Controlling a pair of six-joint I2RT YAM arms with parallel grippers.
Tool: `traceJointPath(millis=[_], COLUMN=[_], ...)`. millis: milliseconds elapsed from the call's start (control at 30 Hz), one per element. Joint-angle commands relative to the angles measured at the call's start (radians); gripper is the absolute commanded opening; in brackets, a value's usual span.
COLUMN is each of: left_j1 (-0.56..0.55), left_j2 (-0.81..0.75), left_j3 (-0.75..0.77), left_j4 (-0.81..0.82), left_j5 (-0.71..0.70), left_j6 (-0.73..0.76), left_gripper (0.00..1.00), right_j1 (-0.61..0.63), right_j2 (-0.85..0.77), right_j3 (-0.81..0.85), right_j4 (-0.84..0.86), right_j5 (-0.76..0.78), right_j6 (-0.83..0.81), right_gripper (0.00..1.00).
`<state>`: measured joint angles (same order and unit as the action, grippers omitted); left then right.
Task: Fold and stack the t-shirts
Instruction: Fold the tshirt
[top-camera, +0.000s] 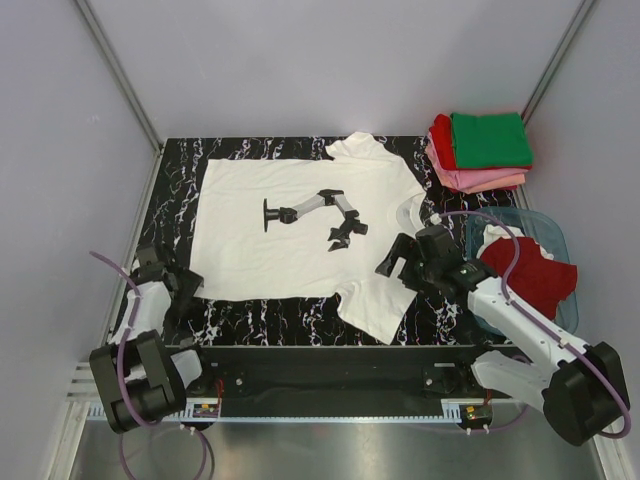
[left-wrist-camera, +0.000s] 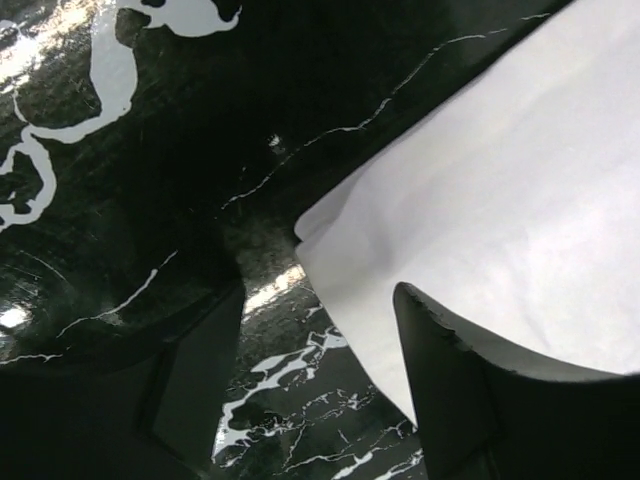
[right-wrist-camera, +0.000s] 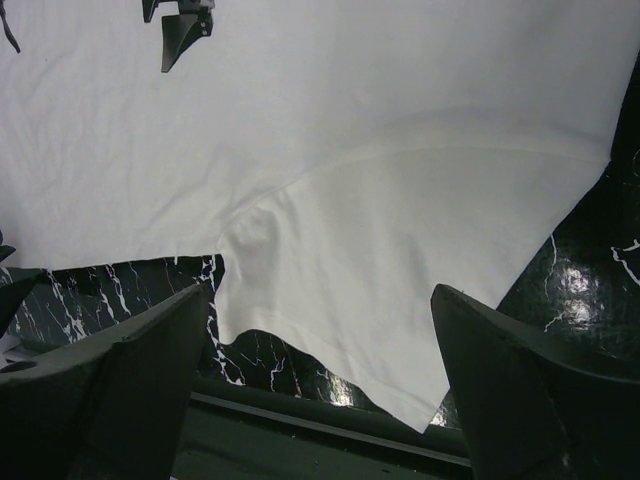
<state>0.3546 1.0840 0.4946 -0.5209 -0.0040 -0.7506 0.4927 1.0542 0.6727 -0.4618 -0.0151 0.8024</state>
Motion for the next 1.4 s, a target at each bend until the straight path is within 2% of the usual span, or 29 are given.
traceJointPath(millis=[0,200,233,300,400,533,567,733,900,1067,1100,1200,1233,1300,1367], left_j1=[0.0,-0.002,-0.002,-0.002,0.0,-0.002,0.0,0.0,0.0,0.0,0.0,0.0,-0.002,0.0,0.0], left_j2=[0.066,0.102,0.094,0.083,0.062,0.074,0.079,0.074,0.059,0.057,0.056,0.042,0.037,0.016,-0.007], left_j3=[-0.001,0.007,0.01,0.015,0.01,0.016,0.018,0.015,0.019,0.022,0.022,0.027,0.032,0.039,0.051], left_j4=[0.116,0.162,0.163,0.167,0.17,0.171,0.174,0.18,0.174,0.167,0.165,0.148,0.141,0.107,0.07], left_j5=[-0.044,-0.05,-0.051,-0.047,-0.041,-0.013,-0.007,-0.002,0.038,0.059,0.064,0.079,0.085,0.107,0.119], left_j6=[-0.009,-0.003,0.0,-0.001,-0.007,-0.003,-0.003,-0.004,-0.007,-0.019,-0.021,-0.021,-0.013,0.005,0.023], left_gripper=[0.63,0.31,0.14,0.01,0.0,0.0,0.0,0.0,0.0,0.0,0.0,0.0,0.0,0.0,0.0], right_j1=[0.0,0.0,0.001,0.0,0.001,0.038,0.059,0.109,0.135,0.17,0.178,0.182,0.182,0.182,0.182], right_j2=[-0.037,-0.118,-0.141,-0.161,-0.168,-0.149,-0.134,-0.008,0.073,0.197,0.204,0.207,0.184,0.144,0.103], right_j3=[0.019,-0.004,-0.022,-0.048,-0.102,-0.163,-0.166,-0.163,-0.165,-0.131,-0.131,-0.136,-0.145,-0.154,-0.157], right_j4=[-0.043,-0.196,-0.208,-0.236,-0.25,-0.222,-0.209,-0.152,-0.08,-0.063,-0.06,-0.052,-0.052,-0.058,-0.098], right_j5=[0.037,0.099,0.089,0.072,0.024,-0.048,-0.054,-0.062,-0.08,-0.062,-0.057,-0.052,-0.049,-0.043,-0.033], right_j6=[0.021,0.095,0.106,0.139,0.167,0.202,0.21,0.218,0.227,0.215,0.215,0.213,0.215,0.218,0.225], right_gripper=[1.0,1.0,1.0,1.0,0.98,0.89,0.83,0.77,0.59,0.51,0.47,0.23,0.11,0.0,0.0])
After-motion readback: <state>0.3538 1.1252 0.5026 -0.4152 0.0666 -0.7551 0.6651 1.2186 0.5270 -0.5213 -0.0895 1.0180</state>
